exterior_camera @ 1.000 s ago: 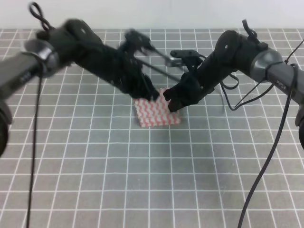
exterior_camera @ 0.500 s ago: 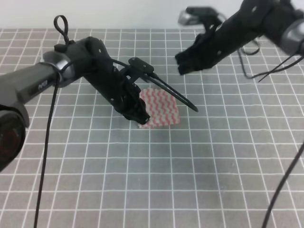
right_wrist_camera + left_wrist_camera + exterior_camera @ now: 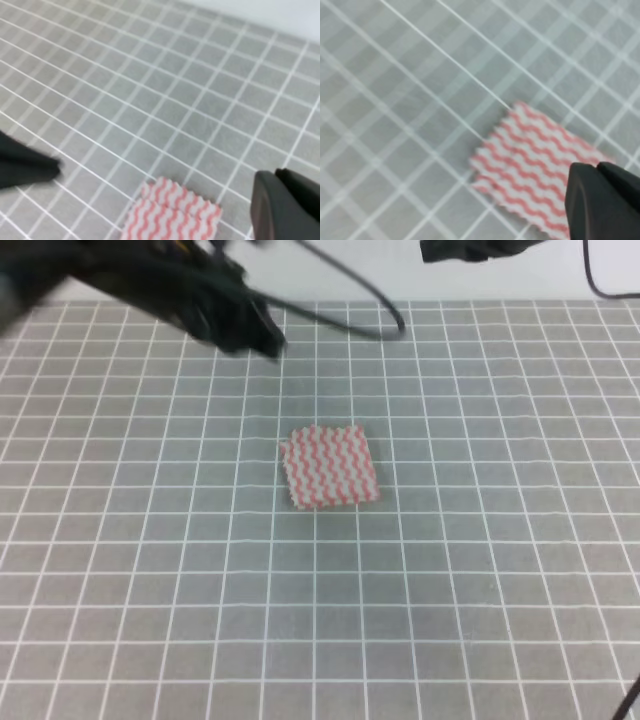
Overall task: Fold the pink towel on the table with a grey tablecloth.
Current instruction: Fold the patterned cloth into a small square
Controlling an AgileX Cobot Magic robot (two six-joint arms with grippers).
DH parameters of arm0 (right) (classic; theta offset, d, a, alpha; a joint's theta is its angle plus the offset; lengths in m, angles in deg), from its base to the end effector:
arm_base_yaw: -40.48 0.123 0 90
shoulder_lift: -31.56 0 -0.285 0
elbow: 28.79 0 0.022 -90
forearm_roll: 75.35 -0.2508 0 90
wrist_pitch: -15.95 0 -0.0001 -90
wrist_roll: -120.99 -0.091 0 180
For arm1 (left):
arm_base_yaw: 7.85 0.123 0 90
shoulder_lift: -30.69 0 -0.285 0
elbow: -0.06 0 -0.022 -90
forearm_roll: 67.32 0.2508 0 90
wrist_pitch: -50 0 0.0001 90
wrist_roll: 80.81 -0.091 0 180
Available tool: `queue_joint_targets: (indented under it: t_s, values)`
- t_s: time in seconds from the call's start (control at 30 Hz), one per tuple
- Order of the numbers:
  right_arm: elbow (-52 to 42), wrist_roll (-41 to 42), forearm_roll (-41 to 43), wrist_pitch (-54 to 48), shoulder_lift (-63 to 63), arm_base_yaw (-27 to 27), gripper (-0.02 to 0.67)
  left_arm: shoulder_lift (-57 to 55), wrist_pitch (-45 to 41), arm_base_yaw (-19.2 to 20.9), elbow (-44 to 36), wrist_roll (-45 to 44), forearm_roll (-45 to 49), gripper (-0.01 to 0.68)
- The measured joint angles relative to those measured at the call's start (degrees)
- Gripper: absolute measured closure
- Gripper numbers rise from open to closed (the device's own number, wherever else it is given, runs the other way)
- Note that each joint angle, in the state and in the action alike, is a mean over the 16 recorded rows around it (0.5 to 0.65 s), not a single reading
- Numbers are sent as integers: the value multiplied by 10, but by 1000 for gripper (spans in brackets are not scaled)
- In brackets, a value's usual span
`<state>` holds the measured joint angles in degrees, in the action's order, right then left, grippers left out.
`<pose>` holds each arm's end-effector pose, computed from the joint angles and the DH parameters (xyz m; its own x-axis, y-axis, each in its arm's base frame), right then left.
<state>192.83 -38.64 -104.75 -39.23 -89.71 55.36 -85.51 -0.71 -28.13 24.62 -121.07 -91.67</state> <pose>0.4288 0.1519 0.3785 -0.6107 -0.2041 -0.7651 -0.5563 0.7982 0.2310 0.3959 -0.1773 0.3277 -0.4377 0.5770 -0.6895 0.7700 0.6365 0.0439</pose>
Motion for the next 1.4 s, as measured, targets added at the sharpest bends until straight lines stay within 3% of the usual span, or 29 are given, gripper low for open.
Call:
queue_joint_targets:
  t_s: [0.3,0.57,0.8,1.03,1.4]
  values:
    - [-171,42,-40,123,149,-2,666,189,54,15,-110,87,50,673]
    - [-419,128,-142,299,341,-1,665,394,176,16,-327,176,81,673]
    - [-572,190,-230,381,481,-1,665,552,243,16,-498,258,119,673]
    - [-643,217,-261,389,578,-1,665,666,219,16,-595,333,190,673]
    - [-730,255,-275,389,705,-1,665,817,146,15,-676,407,273,673]
